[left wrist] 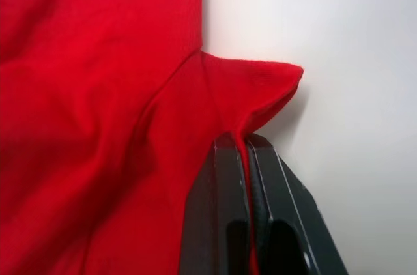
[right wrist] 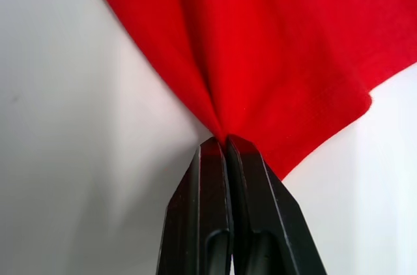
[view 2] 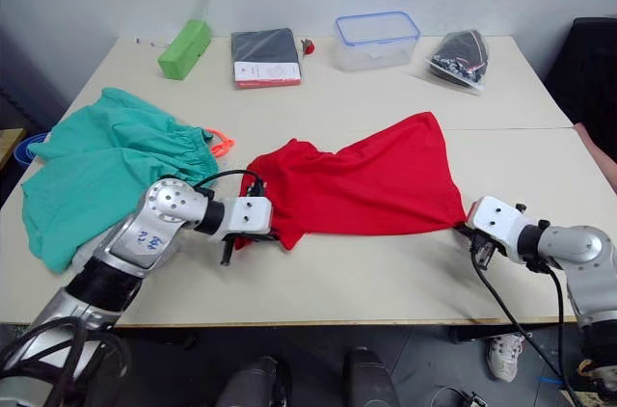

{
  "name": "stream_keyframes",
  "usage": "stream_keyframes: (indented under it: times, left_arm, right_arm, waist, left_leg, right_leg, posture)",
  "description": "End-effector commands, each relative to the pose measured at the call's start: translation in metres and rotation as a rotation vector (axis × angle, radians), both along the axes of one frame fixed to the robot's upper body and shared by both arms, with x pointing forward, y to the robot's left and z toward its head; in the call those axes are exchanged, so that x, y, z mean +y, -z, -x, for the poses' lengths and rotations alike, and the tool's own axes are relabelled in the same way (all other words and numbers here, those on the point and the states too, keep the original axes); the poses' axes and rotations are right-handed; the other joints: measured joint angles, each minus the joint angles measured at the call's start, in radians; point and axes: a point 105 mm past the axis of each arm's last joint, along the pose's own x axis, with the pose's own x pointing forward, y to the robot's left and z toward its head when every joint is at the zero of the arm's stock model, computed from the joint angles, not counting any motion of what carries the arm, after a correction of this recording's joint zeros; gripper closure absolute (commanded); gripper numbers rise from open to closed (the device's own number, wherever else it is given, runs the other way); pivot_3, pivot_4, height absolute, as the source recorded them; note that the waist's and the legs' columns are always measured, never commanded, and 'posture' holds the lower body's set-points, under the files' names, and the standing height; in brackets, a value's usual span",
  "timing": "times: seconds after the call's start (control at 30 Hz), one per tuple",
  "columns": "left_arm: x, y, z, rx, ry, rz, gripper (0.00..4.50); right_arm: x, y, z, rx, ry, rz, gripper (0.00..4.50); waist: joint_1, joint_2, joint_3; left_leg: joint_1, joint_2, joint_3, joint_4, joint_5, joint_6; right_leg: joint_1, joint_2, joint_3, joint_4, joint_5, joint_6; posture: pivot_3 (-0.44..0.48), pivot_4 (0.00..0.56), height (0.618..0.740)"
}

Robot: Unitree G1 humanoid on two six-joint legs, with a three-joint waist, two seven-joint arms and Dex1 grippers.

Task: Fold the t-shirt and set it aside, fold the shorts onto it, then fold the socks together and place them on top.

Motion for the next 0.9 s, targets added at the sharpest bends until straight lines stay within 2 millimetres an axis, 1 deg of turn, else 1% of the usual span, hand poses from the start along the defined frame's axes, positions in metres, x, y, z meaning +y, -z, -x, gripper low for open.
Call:
stream_keyframes:
  times: [0.03,0.13,0.3,0.4,0.53,0.67,0.9]
  left_arm:
    - [0.008,-0.01,0.01,-0.004,0.024,0.011,4.5]
    - [0.012,-0.009,0.015,0.011,0.013,0.018,4.5]
    - [0.011,-0.009,0.017,0.015,-0.002,0.034,4.5]
    - [0.008,-0.011,0.015,0.008,-0.012,0.05,4.5]
    - [0.007,-0.013,0.013,0.0,-0.016,0.053,4.5]
    - [0.008,-0.013,0.013,-0.001,-0.015,0.051,4.5]
    - [0.007,-0.014,0.012,-0.008,-0.013,0.05,4.5]
  right_arm:
    - [0.001,-0.017,0.007,0.002,-0.05,-0.003,4.48]
    - [0.004,-0.018,0.014,0.022,-0.091,0.004,4.48]
    - [0.008,-0.013,0.02,0.039,-0.114,0.0,4.48]
    - [0.009,-0.01,0.022,0.066,-0.108,-0.018,3.83]
    - [0.015,-0.015,0.025,0.026,-0.145,-0.015,2.58]
    - [0.023,-0.015,0.033,0.034,-0.19,-0.032,2.58]
    - [0.021,-0.01,0.033,0.02,-0.181,-0.002,2.58]
  waist:
    - [0.0,0.0,0.0]
    - [0.0,0.0,0.0]
    - [0.0,0.0,0.0]
    - [0.0,0.0,0.0]
    - [0.0,0.0,0.0]
    - [0.0,0.0,0.0]
    - [0.0,0.0,0.0]
  left_leg:
    - [0.0,0.0,0.0,-0.001,-0.001,0.001]
    - [0.0,0.0,0.0,0.0,-0.001,0.002]
    - [0.0,0.0,0.0,0.0,-0.002,0.003]
    - [0.0,-0.001,0.0,0.0,-0.002,0.003]
    - [0.0,-0.001,0.0,0.0,-0.002,0.003]
    - [0.0,-0.001,0.0,0.0,-0.002,0.003]
    - [0.0,-0.001,0.0,0.0,-0.002,0.003]
  right_leg:
    - [0.0,0.0,0.0,0.0,0.0,0.0]
    - [0.0,-0.001,0.0,0.0,0.0,0.0]
    - [0.0,-0.001,0.0,0.0,0.0,0.0]
    - [0.0,-0.001,0.0,0.0,0.0,0.0]
    - [0.0,-0.001,0.0,0.0,0.0,0.0]
    - [0.0,-0.001,0.0,0.0,0.0,0.0]
    - [0.0,-0.001,0.0,0.0,0.0,0.0]
  posture:
    - [0.0,0.15,0.74]
    - [0.0,0.15,0.74]
    - [0.0,0.15,0.74]
    - [0.0,0.15,0.74]
    - [0.0,0.15,0.74]
    - [0.0,0.15,0.74]
    - [0.0,0.15,0.74]
